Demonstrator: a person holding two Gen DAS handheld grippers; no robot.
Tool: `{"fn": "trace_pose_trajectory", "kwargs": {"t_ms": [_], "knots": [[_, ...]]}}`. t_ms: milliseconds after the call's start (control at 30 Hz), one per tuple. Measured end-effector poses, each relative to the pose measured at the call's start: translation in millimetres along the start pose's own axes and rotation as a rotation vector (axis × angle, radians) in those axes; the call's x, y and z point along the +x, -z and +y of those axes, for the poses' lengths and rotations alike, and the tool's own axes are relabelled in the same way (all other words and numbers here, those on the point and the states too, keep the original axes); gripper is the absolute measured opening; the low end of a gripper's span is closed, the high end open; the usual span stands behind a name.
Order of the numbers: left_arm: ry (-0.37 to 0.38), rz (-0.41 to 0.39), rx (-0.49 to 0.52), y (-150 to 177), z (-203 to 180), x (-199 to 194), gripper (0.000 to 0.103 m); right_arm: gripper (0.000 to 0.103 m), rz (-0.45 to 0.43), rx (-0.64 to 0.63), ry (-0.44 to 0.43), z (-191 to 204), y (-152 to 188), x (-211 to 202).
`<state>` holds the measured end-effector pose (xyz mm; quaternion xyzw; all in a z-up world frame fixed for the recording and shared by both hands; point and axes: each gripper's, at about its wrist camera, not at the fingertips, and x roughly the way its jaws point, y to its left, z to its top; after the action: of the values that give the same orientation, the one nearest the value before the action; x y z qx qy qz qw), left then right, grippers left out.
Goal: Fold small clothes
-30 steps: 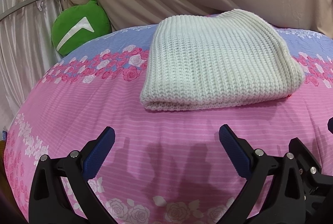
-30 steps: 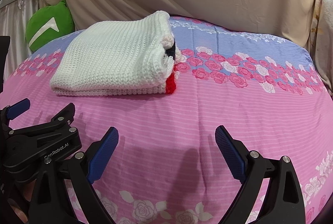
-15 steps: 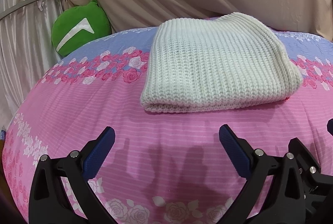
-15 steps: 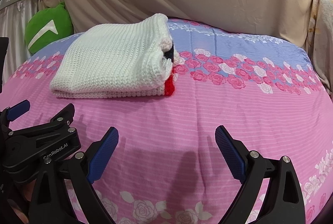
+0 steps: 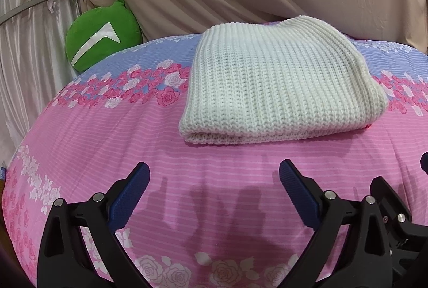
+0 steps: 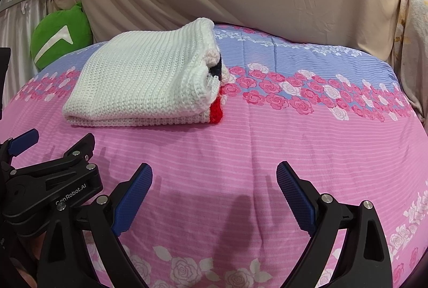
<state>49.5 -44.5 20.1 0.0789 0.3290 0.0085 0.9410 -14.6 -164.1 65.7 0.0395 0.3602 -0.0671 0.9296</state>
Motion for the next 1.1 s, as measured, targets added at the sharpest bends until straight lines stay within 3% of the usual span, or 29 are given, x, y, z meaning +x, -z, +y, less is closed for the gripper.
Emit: {"fn": "trace_pose_trajectory", "kwargs": {"t_ms": [1100], "knots": [[-0.001, 0.001, 0.003, -0.2, -1.1, 1.0, 0.095, 0.092, -0.002, 0.018, 0.010, -2.6, -1.3, -0.8]]}}
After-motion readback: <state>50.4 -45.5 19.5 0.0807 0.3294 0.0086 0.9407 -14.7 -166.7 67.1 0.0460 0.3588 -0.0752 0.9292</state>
